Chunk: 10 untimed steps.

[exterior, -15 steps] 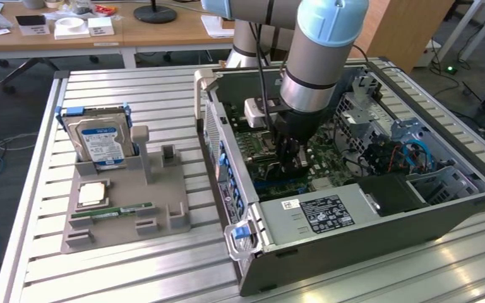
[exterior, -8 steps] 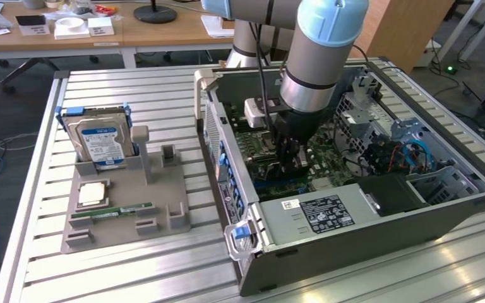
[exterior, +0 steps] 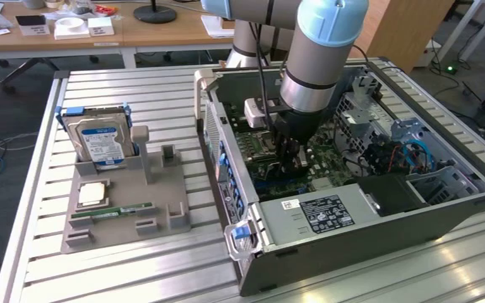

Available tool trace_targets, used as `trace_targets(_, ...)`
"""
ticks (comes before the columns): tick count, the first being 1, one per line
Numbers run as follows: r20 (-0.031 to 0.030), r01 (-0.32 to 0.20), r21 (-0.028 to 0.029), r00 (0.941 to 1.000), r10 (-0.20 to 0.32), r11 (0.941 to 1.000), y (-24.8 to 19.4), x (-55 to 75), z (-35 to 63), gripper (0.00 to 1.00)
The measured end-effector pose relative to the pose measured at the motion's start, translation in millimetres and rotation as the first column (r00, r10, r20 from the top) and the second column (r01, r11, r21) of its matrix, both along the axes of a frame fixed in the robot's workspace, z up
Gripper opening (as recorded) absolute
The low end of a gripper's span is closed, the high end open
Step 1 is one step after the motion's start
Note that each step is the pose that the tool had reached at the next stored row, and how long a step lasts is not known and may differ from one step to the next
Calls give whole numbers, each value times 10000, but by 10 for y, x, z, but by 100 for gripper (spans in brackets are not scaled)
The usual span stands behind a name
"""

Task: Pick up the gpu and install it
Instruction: 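Insert the gpu into the slot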

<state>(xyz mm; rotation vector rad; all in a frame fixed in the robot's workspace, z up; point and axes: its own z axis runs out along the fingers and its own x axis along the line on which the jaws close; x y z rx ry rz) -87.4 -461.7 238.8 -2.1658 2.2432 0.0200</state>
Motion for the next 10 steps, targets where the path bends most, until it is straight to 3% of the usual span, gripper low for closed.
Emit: trace_targets(10, 0, 0, 0, 10000, 0, 10000, 0, 0, -2, 26)
